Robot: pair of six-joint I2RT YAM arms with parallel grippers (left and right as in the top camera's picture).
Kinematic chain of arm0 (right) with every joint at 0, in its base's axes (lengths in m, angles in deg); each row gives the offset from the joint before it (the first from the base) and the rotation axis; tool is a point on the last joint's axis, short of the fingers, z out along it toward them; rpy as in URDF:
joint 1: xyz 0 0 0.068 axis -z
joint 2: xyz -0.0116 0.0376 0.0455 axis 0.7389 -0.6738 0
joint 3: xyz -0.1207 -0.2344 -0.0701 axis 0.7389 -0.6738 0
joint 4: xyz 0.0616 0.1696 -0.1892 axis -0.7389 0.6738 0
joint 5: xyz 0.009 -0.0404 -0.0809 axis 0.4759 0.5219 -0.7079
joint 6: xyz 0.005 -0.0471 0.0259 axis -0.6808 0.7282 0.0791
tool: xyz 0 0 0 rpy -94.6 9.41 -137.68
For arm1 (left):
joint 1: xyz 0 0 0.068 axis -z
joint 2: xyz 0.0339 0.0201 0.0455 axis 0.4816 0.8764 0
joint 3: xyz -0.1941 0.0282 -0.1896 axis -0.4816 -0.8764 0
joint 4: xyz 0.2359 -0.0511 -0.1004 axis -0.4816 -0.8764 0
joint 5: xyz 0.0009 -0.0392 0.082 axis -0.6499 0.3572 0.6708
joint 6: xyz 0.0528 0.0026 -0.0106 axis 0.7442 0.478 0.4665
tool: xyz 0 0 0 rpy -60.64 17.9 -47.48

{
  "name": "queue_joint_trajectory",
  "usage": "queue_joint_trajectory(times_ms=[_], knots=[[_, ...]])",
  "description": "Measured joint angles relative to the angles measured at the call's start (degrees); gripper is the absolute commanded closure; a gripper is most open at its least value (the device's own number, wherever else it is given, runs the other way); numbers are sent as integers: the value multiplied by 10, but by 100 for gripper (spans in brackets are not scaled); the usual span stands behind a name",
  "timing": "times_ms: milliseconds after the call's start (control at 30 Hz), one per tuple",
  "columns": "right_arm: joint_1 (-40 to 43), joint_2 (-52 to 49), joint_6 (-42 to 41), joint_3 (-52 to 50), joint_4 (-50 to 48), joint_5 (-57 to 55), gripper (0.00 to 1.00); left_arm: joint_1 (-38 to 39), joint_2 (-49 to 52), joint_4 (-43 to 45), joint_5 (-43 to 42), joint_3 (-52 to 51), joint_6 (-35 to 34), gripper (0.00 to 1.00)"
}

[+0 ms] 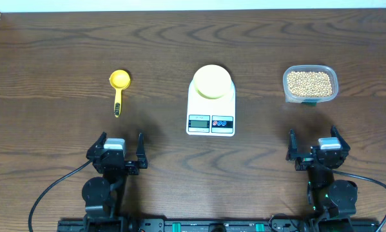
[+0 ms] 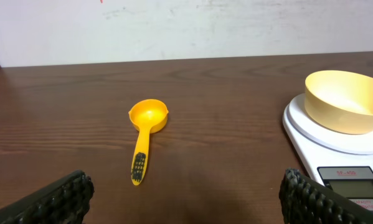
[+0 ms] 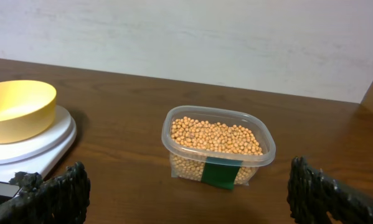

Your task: Scoop item into bowl and weigh 50g on scale

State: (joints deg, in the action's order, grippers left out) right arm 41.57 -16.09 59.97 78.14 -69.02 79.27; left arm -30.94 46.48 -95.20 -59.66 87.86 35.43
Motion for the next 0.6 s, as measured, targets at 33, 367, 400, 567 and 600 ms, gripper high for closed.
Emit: queue_joint_trajectory(times_ms=[33, 367, 400, 567, 600], knots=[[0, 0, 0, 0, 0, 0, 1, 0, 0, 0, 0, 0, 0, 2], [0, 0, 0, 0, 0, 0, 1, 1, 6, 0, 0, 0, 0, 3], [0, 0, 0, 0, 0, 0, 1, 1, 6, 0, 0, 0, 0, 2], [0, 0, 0, 0, 0, 0, 1, 1, 6, 0, 0, 0, 0, 2], [0, 0, 0, 0, 0, 0, 1, 1, 6, 0, 0, 0, 0, 2]])
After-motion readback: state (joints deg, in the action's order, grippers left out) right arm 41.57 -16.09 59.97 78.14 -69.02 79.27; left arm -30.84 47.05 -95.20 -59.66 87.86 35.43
